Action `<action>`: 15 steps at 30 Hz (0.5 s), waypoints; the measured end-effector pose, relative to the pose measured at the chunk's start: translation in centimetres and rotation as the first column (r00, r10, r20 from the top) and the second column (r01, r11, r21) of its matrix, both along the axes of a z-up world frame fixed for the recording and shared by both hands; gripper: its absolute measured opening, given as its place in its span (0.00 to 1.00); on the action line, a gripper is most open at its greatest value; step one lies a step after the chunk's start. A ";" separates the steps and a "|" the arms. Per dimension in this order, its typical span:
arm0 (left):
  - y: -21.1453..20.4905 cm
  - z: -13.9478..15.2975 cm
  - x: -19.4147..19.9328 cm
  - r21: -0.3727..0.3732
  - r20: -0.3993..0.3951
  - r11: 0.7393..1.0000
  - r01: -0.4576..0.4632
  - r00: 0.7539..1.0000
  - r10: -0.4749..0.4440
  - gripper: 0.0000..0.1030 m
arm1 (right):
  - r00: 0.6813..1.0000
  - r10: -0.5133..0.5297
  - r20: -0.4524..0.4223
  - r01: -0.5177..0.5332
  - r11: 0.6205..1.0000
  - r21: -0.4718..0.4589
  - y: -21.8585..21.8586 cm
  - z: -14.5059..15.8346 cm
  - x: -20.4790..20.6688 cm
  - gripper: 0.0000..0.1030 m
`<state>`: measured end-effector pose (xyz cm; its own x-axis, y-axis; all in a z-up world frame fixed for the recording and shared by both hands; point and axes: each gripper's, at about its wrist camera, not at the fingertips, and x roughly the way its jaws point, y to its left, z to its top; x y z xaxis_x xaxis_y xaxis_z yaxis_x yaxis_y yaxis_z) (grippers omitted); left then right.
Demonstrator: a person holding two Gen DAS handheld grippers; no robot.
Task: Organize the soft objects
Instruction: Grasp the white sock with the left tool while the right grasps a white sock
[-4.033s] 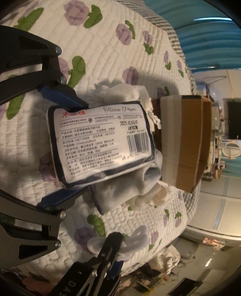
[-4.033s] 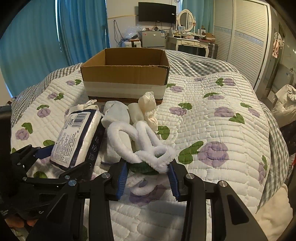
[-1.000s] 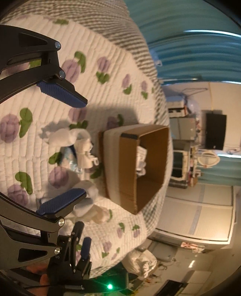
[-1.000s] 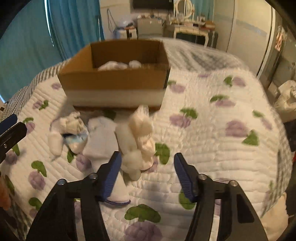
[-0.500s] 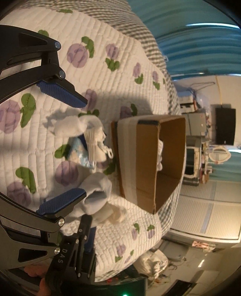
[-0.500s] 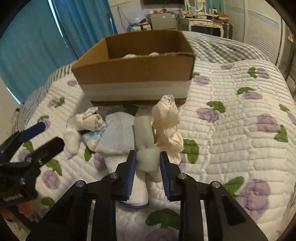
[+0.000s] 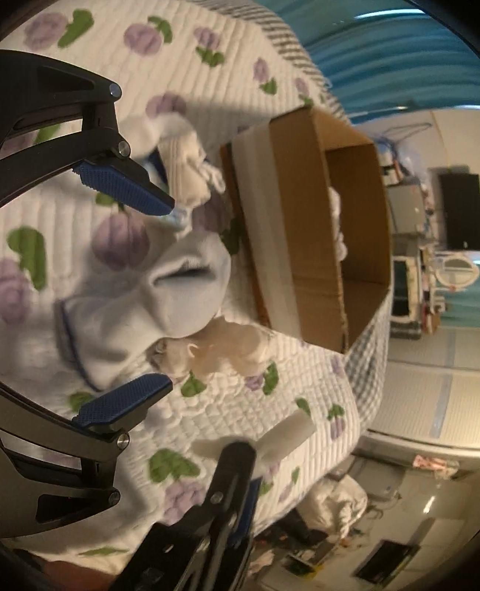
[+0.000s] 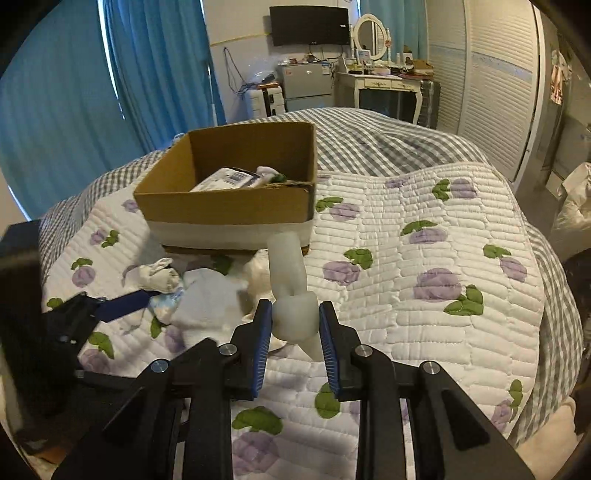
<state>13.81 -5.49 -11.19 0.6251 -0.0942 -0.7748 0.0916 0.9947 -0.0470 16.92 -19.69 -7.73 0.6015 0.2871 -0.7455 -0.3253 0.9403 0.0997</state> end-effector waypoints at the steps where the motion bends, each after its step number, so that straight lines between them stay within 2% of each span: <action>1: -0.1 -0.4 0.4 -0.006 -0.008 1.000 -0.004 1.000 0.004 0.85 | 1.000 -0.004 -0.006 0.004 1.000 0.002 -0.1 -0.3 0.2 0.25; 6: 0.3 -1.1 1.3 -0.023 0.001 1.000 -0.018 1.000 0.018 0.85 | 1.000 -0.001 -0.027 0.001 1.000 0.008 -0.3 -1.5 0.9 0.25; 7: 0.4 -1.2 1.4 -0.029 -0.001 0.999 -0.015 1.000 0.015 0.82 | 0.999 -0.001 -0.035 0.001 1.000 0.008 -0.3 -1.8 1.0 0.25; 8: 0.5 -1.4 1.5 -0.041 -0.011 0.999 -0.003 1.000 0.003 0.76 | 0.999 -0.001 -0.039 0.002 1.000 0.009 -0.3 -1.9 1.1 0.25; 9: 0.5 -1.7 1.7 -0.044 -0.030 0.999 0.012 0.999 -0.013 0.57 | 0.999 -0.002 -0.043 0.003 1.000 0.010 -0.3 -2.1 1.3 0.25; 10: 0.4 -1.9 1.8 -0.025 -0.042 1.000 0.014 0.999 -0.015 0.50 | 0.999 -0.004 -0.048 0.004 1.000 0.010 -0.3 -2.2 1.4 0.25; 11: 0.4 -1.9 1.7 -0.012 -0.040 1.000 0.017 0.999 -0.018 0.50 | 0.999 -0.004 -0.050 0.005 1.000 0.008 -0.3 -2.3 1.4 0.25; 15: 0.6 -1.3 0.8 -0.013 -0.024 0.999 0.037 0.999 -0.037 0.40 | 0.999 -0.004 -0.046 0.004 1.000 0.002 -0.2 -2.2 1.1 0.25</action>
